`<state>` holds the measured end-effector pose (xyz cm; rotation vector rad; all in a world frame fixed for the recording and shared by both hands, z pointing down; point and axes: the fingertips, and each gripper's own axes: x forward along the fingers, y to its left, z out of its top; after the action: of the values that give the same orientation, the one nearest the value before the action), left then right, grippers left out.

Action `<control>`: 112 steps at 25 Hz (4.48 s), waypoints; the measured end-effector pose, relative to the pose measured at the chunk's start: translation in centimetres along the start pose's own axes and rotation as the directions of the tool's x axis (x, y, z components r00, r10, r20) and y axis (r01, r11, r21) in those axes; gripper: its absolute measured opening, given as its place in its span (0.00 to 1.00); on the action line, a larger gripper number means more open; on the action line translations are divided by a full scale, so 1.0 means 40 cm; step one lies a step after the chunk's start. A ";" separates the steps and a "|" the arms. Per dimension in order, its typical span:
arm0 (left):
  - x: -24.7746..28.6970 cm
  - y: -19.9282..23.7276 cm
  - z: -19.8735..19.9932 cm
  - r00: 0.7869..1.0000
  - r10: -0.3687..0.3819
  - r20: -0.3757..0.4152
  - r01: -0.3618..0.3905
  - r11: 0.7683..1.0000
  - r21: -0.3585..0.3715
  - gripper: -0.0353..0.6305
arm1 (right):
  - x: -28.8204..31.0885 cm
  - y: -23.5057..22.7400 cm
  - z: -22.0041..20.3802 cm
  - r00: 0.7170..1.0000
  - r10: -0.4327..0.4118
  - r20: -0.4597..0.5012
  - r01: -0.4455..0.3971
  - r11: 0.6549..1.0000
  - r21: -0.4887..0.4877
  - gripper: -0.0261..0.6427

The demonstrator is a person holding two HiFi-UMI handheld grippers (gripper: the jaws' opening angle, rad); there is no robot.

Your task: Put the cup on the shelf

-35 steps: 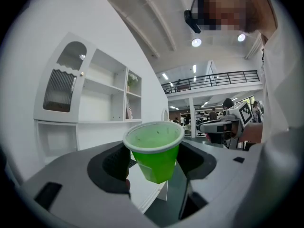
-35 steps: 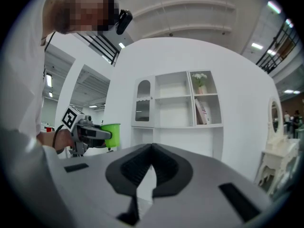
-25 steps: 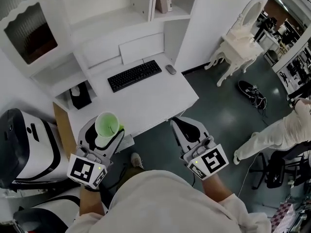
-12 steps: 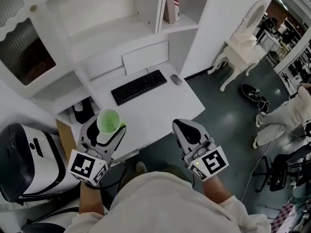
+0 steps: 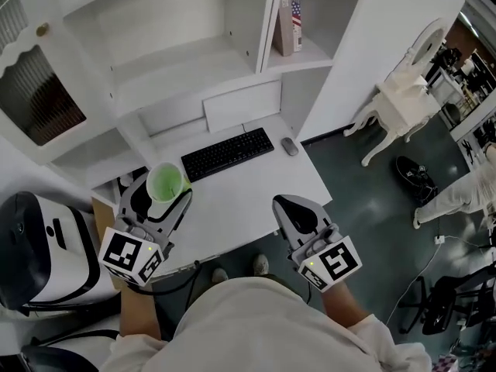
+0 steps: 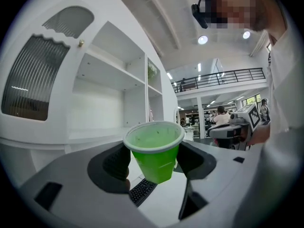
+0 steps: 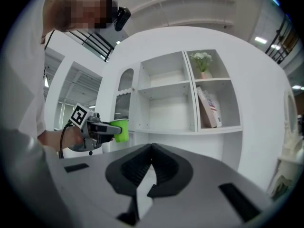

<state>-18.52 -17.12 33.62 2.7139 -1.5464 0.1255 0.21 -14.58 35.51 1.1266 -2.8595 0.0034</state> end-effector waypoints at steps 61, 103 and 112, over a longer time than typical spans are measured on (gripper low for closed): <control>0.684 0.570 0.183 0.947 0.222 -0.231 -0.224 0.974 0.019 0.51 | -0.077 -0.323 -0.080 0.990 -0.132 -0.046 0.135 0.988 0.080 0.05; 0.746 0.627 0.046 0.879 0.222 -0.422 -0.221 0.974 0.051 0.54 | -0.037 -0.376 -0.083 0.989 -0.145 -0.041 0.148 0.984 0.102 0.05; 0.727 0.610 0.070 0.891 0.225 -0.394 -0.221 0.974 0.055 0.58 | -0.031 -0.370 -0.078 0.991 -0.132 -0.036 0.135 0.986 0.097 0.05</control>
<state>-24.57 -54.68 32.43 2.3046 -1.7111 0.6463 11.38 -24.47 38.22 1.3225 -2.7797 0.1560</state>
